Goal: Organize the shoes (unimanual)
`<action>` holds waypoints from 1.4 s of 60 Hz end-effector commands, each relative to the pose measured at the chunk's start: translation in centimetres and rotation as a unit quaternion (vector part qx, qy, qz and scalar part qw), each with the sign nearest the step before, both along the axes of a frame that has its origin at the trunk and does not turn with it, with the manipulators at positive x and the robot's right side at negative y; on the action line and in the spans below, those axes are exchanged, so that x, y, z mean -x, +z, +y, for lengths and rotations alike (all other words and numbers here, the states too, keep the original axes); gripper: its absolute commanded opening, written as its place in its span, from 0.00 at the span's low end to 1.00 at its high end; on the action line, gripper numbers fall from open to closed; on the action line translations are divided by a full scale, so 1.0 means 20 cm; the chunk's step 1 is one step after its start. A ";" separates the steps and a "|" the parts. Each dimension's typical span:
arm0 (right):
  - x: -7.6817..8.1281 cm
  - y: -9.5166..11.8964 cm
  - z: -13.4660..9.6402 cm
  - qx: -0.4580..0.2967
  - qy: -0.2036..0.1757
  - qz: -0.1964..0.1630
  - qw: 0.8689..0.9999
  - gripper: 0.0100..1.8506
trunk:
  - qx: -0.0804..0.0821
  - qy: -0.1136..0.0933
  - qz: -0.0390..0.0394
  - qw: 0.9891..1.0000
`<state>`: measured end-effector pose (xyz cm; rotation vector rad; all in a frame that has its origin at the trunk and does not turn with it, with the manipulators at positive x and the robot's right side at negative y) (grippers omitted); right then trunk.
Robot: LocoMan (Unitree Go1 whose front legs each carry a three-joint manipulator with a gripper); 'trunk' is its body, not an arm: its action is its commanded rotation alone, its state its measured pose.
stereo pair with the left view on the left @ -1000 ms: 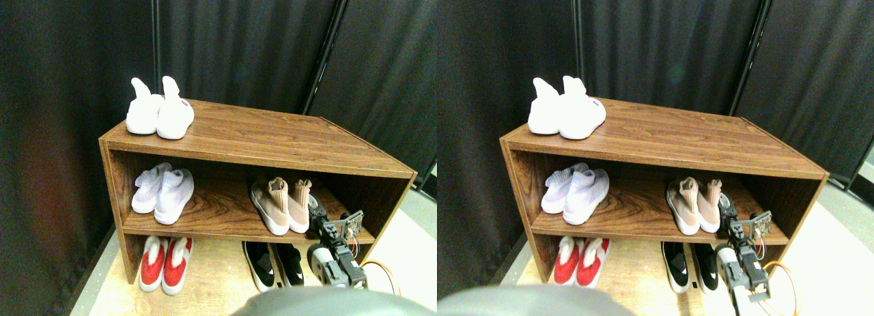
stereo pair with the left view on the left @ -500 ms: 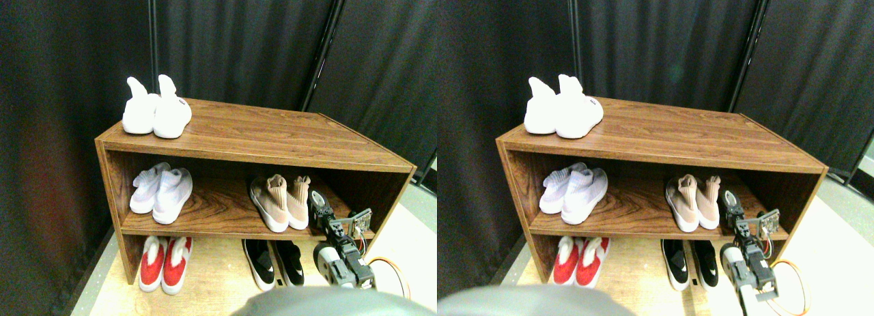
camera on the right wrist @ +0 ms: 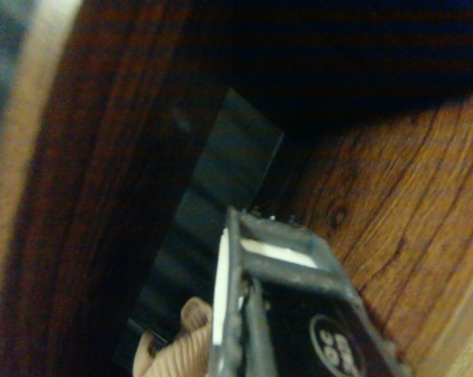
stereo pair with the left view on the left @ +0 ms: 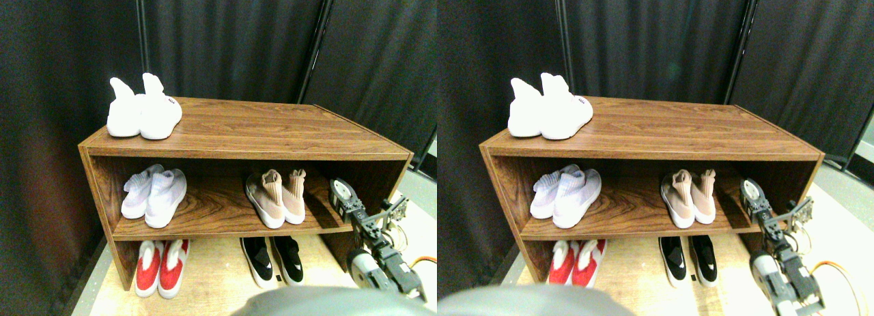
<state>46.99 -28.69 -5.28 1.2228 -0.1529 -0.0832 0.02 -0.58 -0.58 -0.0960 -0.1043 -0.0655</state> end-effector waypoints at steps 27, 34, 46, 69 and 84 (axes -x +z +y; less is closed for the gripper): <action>0.46 0.03 -0.01 0.002 0.045 -0.094 0.995 0.03 | -0.003 -0.017 0.015 1.000; 0.52 -0.01 -0.01 0.007 0.069 -0.102 0.992 0.03 | -0.006 -0.019 0.019 1.000; 0.58 -0.11 0.02 0.025 0.082 -0.081 0.993 0.03 | -0.008 -0.018 0.032 0.999; 0.48 -0.41 -0.01 -0.077 0.087 -0.025 0.993 0.03 | -0.009 -0.014 0.051 0.999; 0.34 -0.56 -0.01 -0.110 0.068 0.007 0.992 0.03 | -0.006 -0.010 0.056 0.998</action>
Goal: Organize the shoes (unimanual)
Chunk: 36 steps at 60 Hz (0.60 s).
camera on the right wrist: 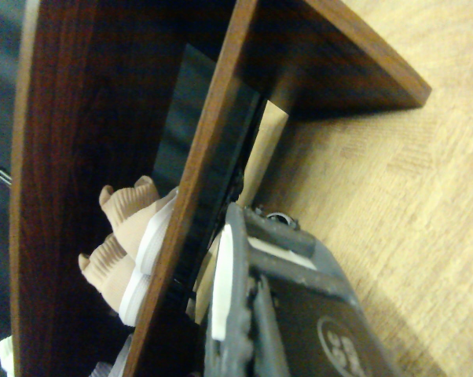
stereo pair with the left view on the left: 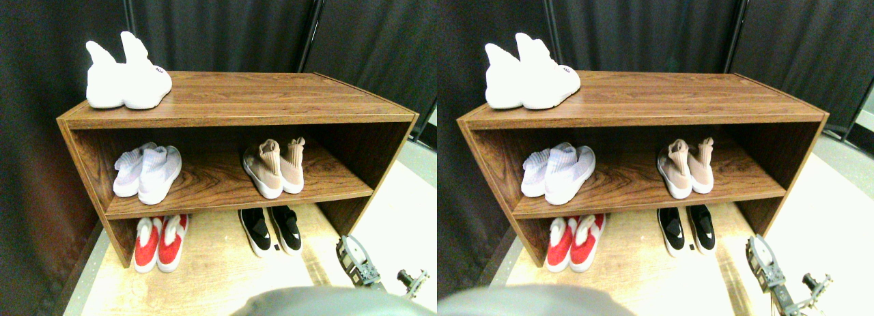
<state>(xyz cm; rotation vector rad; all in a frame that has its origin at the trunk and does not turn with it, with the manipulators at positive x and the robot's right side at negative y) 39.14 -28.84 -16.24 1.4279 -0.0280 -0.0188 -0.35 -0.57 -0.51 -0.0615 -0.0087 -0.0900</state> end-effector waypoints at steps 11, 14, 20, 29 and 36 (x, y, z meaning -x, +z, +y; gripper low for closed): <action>-0.14 -0.10 -0.02 -0.018 -0.049 0.017 0.998 0.03 | 0.014 0.009 0.012 1.000; -0.16 -0.11 -0.02 -0.017 -0.056 0.023 0.998 0.03 | 0.014 0.010 0.012 1.000; -0.21 -0.16 -0.03 -0.005 -0.054 0.036 0.998 0.03 | 0.015 0.011 0.012 1.000; -0.29 -0.21 -0.05 -0.013 -0.053 0.052 0.997 0.03 | 0.017 0.015 0.013 1.000; -0.34 -0.23 -0.06 -0.025 -0.066 0.070 0.995 0.03 | 0.018 0.018 0.013 1.000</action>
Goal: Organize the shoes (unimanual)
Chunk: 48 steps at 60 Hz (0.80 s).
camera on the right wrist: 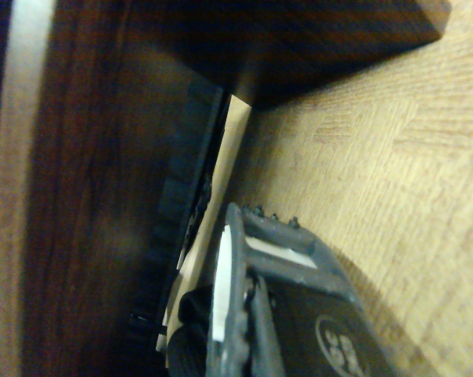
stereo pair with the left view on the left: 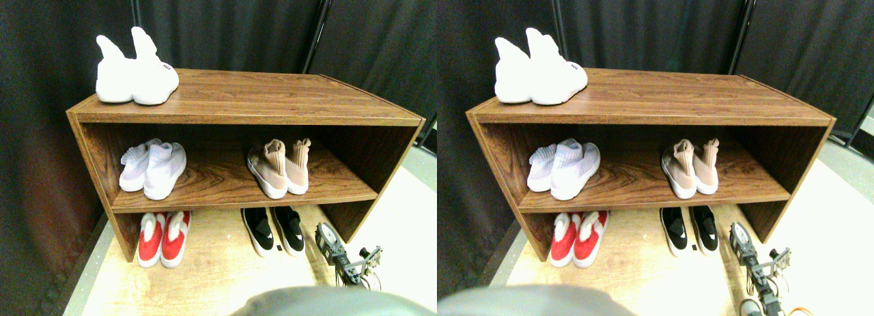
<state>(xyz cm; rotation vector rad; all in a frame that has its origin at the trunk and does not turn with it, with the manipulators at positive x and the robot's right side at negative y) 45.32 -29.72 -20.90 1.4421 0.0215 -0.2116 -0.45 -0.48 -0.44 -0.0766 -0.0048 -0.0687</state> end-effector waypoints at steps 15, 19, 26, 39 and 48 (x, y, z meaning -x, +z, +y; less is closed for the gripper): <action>-0.14 -0.06 -0.07 -0.019 -0.035 0.012 0.999 0.03 | 0.013 0.013 0.010 1.000; -0.16 -0.07 -0.08 -0.021 -0.046 0.018 0.999 0.03 | 0.014 0.015 0.010 1.000; -0.19 -0.08 -0.07 -0.020 -0.061 0.022 0.998 0.03 | 0.014 0.015 0.010 1.000; -0.23 -0.12 -0.06 -0.015 -0.057 0.032 0.998 0.03 | 0.021 0.024 0.009 0.999; -0.24 -0.14 -0.02 -0.019 -0.047 0.043 0.998 0.03 | 0.023 0.026 0.010 0.999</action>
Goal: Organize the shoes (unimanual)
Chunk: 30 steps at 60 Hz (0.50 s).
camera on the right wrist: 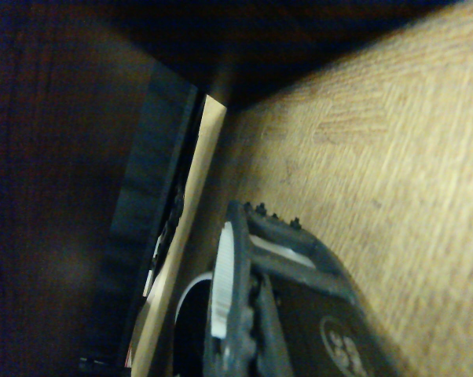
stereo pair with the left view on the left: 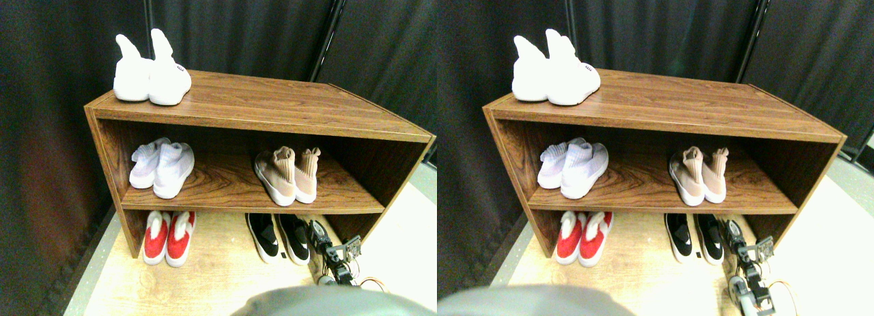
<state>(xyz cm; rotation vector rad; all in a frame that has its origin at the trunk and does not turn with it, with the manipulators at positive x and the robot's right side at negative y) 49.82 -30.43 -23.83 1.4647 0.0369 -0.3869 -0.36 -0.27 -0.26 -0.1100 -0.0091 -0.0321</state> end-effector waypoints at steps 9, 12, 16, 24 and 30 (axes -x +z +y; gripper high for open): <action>-0.03 -0.01 0.07 -0.004 0.029 -0.010 1.000 0.03 | 0.009 0.010 0.010 1.000; -0.04 -0.01 0.09 -0.005 0.027 -0.007 1.000 0.03 | 0.010 0.011 0.011 1.000; -0.04 -0.01 0.11 -0.017 0.027 -0.008 0.999 0.03 | 0.010 0.011 0.012 1.000; -0.05 0.00 0.16 -0.012 0.036 -0.008 0.999 0.03 | 0.012 0.013 0.012 1.000; -0.05 0.01 0.20 -0.015 0.033 -0.006 0.999 0.03 | 0.014 0.013 0.013 1.000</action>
